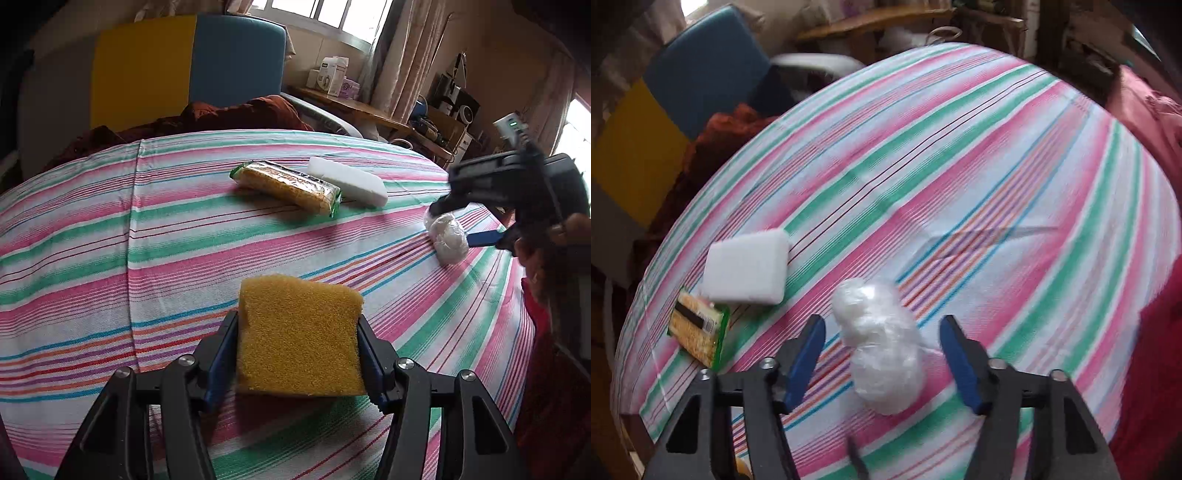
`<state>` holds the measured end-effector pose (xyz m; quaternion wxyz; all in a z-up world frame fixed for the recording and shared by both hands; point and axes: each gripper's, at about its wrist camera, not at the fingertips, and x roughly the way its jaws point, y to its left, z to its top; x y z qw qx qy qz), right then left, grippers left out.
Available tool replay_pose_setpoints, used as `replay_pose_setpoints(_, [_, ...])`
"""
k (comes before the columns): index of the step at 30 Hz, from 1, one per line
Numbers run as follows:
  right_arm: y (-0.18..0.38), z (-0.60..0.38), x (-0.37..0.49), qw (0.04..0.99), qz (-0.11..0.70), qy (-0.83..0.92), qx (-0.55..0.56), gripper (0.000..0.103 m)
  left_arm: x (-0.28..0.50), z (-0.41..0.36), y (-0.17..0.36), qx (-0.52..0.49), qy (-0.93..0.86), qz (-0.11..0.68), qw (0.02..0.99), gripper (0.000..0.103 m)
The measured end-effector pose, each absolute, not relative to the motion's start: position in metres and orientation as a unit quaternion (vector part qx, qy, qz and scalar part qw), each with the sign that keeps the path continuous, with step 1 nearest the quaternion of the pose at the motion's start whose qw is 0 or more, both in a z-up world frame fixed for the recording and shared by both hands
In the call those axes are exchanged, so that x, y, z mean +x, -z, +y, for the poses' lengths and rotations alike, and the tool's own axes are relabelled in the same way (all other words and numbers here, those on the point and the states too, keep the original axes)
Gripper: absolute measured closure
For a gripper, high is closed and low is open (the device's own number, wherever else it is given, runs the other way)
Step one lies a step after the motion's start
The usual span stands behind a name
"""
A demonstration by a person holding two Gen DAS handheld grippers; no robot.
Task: Organize objects
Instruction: 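Grasp the white wrapped ball with the right tool, then carry the yellow sponge and wrapped ball toward the gold tray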
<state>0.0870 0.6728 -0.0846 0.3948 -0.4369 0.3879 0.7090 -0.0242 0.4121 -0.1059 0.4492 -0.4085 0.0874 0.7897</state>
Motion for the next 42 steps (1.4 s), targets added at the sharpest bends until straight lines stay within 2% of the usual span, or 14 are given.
replay_pose_setpoints(1, [0.087, 0.672, 0.080, 0.395, 0.369, -0.711, -0.450, 0.046, -0.024, 0.412, 0.106, -0.409, -0.789, 0.087, 0.450, 0.042])
replay_pose_setpoints(4, [0.093, 0.665, 0.068, 0.406, 0.314, -0.705, -0.490, 0.064, -0.024, 0.412, 0.106, -0.409, -0.789, 0.087, 0.450, 0.042])
replay_pose_setpoints(5, [0.093, 0.663, 0.066, 0.408, 0.301, -0.706, -0.495, 0.065, -0.024, 0.412, 0.106, -0.410, -0.789, 0.086, 0.450, 0.042])
replay_pose_setpoints(15, [0.093, 0.659, 0.069, 0.383, 0.306, -0.713, -0.500, 0.066, -0.022, 0.413, 0.105, -0.409, -0.790, 0.093, 0.448, 0.042])
replay_pose_setpoints(18, [0.088, 0.652, 0.066, 0.348, 0.313, -0.736, -0.489, 0.067, -0.021, 0.414, 0.105, -0.408, -0.790, 0.095, 0.447, 0.042])
replay_pose_setpoints(27, [0.092, 0.602, 0.026, 0.228, 0.218, -0.775, -0.547, 0.066, -0.019, 0.417, 0.105, -0.405, -0.793, 0.105, 0.444, 0.041])
replay_pose_setpoints(29, [0.093, 0.595, 0.022, 0.224, 0.190, -0.778, -0.556, 0.066, -0.020, 0.417, 0.105, -0.404, -0.793, 0.105, 0.444, 0.041])
replay_pose_setpoints(42, [0.091, 0.597, 0.030, 0.223, 0.185, -0.778, -0.557, 0.066, -0.020, 0.416, 0.105, -0.405, -0.791, 0.103, 0.447, 0.041])
